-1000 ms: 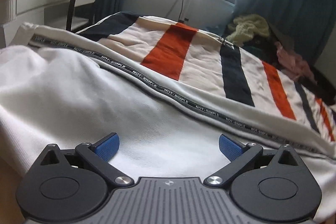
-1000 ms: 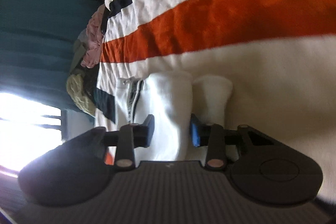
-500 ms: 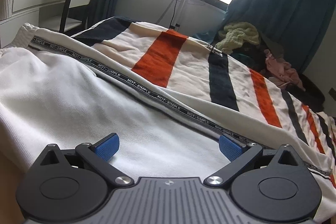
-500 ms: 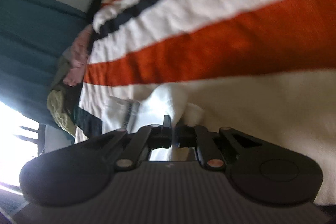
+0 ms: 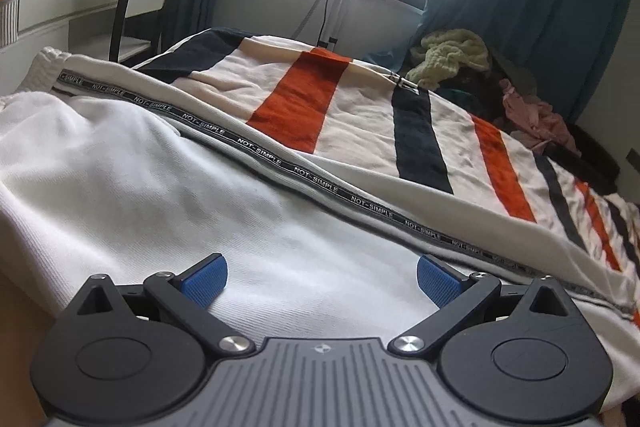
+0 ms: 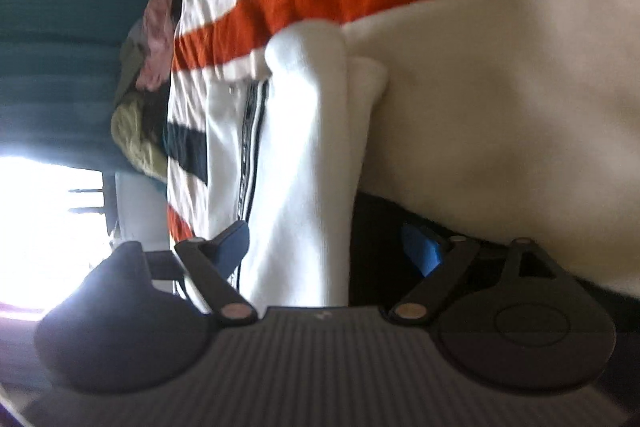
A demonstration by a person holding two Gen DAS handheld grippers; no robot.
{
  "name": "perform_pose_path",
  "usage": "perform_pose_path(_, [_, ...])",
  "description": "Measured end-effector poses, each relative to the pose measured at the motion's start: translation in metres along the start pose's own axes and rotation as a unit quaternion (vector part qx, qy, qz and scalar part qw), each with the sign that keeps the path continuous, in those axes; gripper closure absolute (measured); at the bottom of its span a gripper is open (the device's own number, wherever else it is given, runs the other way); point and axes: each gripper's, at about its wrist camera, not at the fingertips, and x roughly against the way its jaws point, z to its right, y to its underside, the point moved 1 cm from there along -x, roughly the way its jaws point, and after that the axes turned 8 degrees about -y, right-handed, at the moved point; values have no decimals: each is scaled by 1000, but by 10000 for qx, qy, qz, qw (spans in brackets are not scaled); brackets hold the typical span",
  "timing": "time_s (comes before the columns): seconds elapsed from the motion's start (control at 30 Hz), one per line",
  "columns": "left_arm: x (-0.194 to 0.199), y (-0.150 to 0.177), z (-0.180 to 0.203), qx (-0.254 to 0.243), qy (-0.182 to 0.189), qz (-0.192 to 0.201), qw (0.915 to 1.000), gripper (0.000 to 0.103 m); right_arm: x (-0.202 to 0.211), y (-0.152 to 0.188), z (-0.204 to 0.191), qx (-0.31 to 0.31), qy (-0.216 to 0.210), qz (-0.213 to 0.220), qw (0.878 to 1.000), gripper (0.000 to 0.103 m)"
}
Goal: Fold clothes
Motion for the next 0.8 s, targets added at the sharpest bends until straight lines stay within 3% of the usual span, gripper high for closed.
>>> perform_pose_path(0.1, [-4,2,9,-349,-190,22,9992,1,-13,-5,-10,665,-318,46,9973,18])
perform_pose_path(0.23, [-11,6,17,-643,-348,-27,9973,1,-25,-7,-9,989,-510,61,9938,18])
perform_pose_path(0.43, [-19,12,25,-932,-411,-101,9947,1,-42,-10,-21,1908,-418,126,9806,17])
perform_pose_path(0.6, [-21,13,27,-1025,-407,-111,9938,1,-49,-19,-32,1671,-1267,605,9759,17])
perform_pose_path(0.73, [-24,13,28,-1009,-399,-119,9940,1,-66,-31,-19,1562,-741,404,9841,20])
perform_pose_path(0.8, [-25,13,29,-1025,-388,-129,9939,1,-70,-36,-14,1455,-760,358,9858,20])
